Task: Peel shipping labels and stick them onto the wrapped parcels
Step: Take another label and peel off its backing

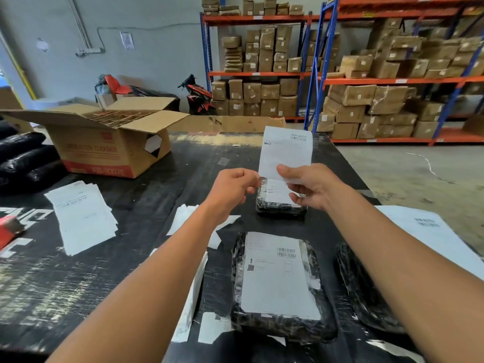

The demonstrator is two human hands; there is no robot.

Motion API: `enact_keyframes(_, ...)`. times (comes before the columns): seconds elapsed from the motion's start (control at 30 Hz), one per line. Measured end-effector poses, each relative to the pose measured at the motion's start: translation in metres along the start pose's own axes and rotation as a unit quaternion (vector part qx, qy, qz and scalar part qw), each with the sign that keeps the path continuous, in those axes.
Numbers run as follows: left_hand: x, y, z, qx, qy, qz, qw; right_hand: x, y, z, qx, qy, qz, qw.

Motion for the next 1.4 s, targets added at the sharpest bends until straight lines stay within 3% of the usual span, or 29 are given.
enact_keyframes(0.27,-0.002,-0.002,0.0,0.049,-0.027,-0.018,0.998,-0.004,0.006,-0.004,-0.001,-0.001,-0.042,0.999)
enact_keyframes(0.4,-0.003,-0.002,-0.002,0.067,-0.034,-0.023,0.997,-0.004,0.008,-0.008,0.07,0.017,-0.036,0.997)
enact_keyframes(0.57,-0.003,-0.004,-0.001,0.05,-0.016,-0.017,0.998,-0.006,0.011,-0.011,0.23,0.123,0.121,0.958)
enact_keyframes(0.73,-0.003,-0.009,0.001,0.027,0.0,-0.008,1.0,0.006,0.004,-0.014,0.226,0.025,0.194,0.954)
enact_keyframes(1.0,-0.001,-0.008,-0.003,0.016,-0.004,-0.012,1.0,0.014,0.003,-0.013,0.202,-0.045,0.141,0.968)
enact_keyframes(1.4,0.001,-0.004,-0.011,0.012,-0.003,0.009,1.0,0.012,0.003,-0.013,0.162,-0.001,0.113,0.98)
Point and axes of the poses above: each hand's wrist, its own x-axis away from the middle knuckle, its own z-axis out of the back of the hand, y = z × x, the point moved 1 cm from there along -x, towards the middle knuckle, and after that the axes turned 8 degrees about -z, right-handed, at the moved point
